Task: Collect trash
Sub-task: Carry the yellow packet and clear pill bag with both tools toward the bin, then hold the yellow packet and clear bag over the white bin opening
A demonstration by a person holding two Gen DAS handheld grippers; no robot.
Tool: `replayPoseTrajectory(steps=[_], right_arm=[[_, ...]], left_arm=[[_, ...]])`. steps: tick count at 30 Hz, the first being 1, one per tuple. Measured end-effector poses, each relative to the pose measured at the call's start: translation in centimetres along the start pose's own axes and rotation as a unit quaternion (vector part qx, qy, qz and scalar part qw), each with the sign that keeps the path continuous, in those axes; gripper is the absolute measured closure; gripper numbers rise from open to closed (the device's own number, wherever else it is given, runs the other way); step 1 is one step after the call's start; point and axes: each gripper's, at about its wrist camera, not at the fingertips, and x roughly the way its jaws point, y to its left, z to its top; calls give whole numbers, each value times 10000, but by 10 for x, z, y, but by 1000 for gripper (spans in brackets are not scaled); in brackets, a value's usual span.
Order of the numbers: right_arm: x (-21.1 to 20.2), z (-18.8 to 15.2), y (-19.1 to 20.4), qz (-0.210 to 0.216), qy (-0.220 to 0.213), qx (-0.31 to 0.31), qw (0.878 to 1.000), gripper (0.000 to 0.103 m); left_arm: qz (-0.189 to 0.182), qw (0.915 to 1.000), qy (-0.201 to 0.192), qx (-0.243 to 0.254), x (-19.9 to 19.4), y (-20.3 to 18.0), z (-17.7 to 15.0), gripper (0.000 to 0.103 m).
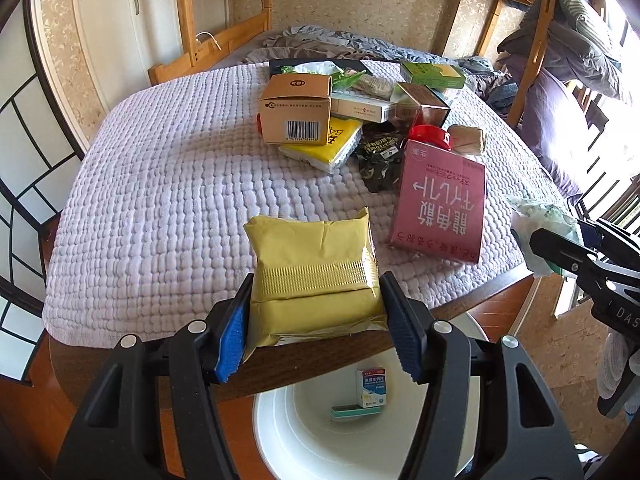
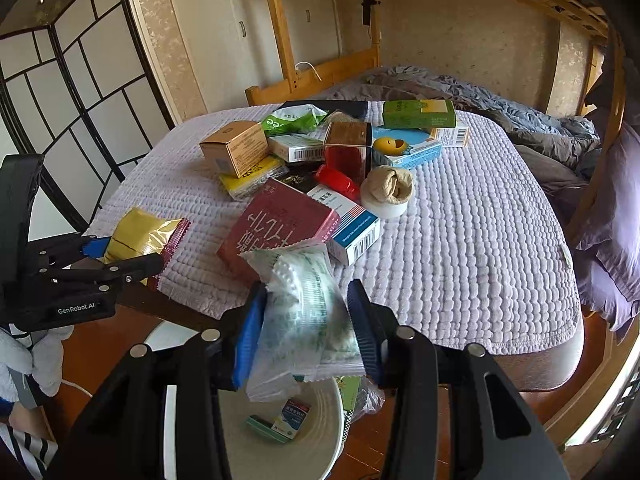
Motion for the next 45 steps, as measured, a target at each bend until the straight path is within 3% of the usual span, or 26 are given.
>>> replayPoseTrajectory(steps=[25, 45], right_arm=[[-1, -34, 35, 389, 400, -227, 9982, 61], [7, -50, 42, 386, 623, -333, 9968, 61]], left_arm=[[-240, 9993, 286, 83, -3, -13, -39, 41], [-348, 9978, 540, 163, 3, -21, -62, 41]])
